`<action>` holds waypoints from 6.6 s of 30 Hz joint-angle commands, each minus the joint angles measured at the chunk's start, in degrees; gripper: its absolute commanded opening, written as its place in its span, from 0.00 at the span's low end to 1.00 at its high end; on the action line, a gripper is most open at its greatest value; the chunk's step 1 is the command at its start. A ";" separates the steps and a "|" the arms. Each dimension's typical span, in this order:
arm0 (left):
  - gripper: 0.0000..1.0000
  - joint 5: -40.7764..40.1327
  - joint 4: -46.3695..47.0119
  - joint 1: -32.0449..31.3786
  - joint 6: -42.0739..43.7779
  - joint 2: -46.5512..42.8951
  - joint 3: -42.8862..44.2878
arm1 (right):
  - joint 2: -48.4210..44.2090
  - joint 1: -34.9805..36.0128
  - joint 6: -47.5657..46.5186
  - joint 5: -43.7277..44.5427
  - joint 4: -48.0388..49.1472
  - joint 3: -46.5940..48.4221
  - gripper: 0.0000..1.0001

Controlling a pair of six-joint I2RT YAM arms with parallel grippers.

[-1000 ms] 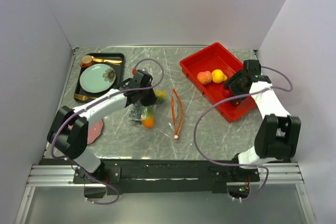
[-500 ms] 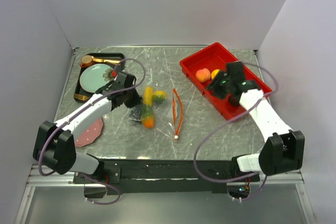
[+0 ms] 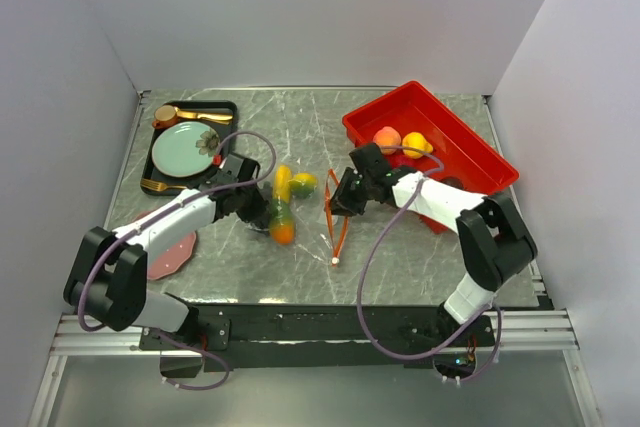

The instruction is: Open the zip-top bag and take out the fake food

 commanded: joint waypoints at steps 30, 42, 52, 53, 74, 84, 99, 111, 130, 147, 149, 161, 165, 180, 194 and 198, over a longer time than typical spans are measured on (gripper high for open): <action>0.01 -1.45 4.80 -1.73 1.46 8.30 -4.16 | 3.25 5.94 2.53 -14.82 24.66 -2.36 0.36; 0.01 -1.36 -0.65 -1.82 4.01 2.50 0.76 | 1.85 5.94 -0.38 -4.71 15.78 -5.78 0.34; 0.01 2.68 -1.18 -1.82 3.13 -0.93 0.59 | 2.46 6.03 -0.11 -5.23 18.22 -7.36 0.35; 0.01 3.03 -0.92 -1.82 2.87 -0.41 0.24 | 2.72 5.94 -0.02 -5.67 18.50 -7.28 0.35; 0.01 5.93 6.55 -3.67 -0.03 6.89 -3.11 | 10.37 11.91 -4.77 -6.21 15.52 2.74 0.66; 0.01 4.80 5.42 -6.31 -0.91 8.48 -1.79 | 11.61 13.06 -4.60 -1.46 9.98 5.20 0.56; 0.01 -0.74 -1.18 -4.64 -3.20 10.85 -0.73 | -5.88 11.12 -5.91 9.43 0.85 -3.23 0.30; 0.01 -0.39 -1.88 -4.20 -2.32 10.15 0.85 | -22.04 5.24 -8.55 15.68 -11.99 -4.56 0.30; 0.01 2.07 -2.32 -4.20 2.08 5.32 4.71 | -19.08 -34.38 -17.16 13.75 -17.10 1.33 0.30; 0.28 4.00 -3.73 -2.70 5.24 4.08 11.82 | -13.79 -38.71 -20.50 14.19 -21.58 8.72 0.94; 0.31 3.74 -4.17 -1.91 5.68 5.30 13.93 | -16.33 -35.31 -19.80 12.26 -21.67 7.67 0.90; 0.18 3.73 -4.00 2.48 8.84 19.00 28.96 | -15.84 -5.67 2.43 -1.27 -0.23 -4.56 0.40; 0.17 4.53 -2.68 2.66 9.29 23.85 32.48 | -10.38 -1.71 5.76 -2.68 3.46 -2.53 0.36; 0.12 9.89 4.35 1.61 7.09 30.10 28.54 | 4.83 1.19 19.13 -6.03 21.04 -4.64 0.36; 0.04 8.74 5.85 -1.65 6.03 25.71 18.61 | 7.47 1.19 22.49 -4.01 27.74 -6.58 0.64; 0.04 9.45 6.82 -2.52 5.68 24.65 17.37 | 8.26 1.37 19.76 -2.43 23.17 -3.16 0.75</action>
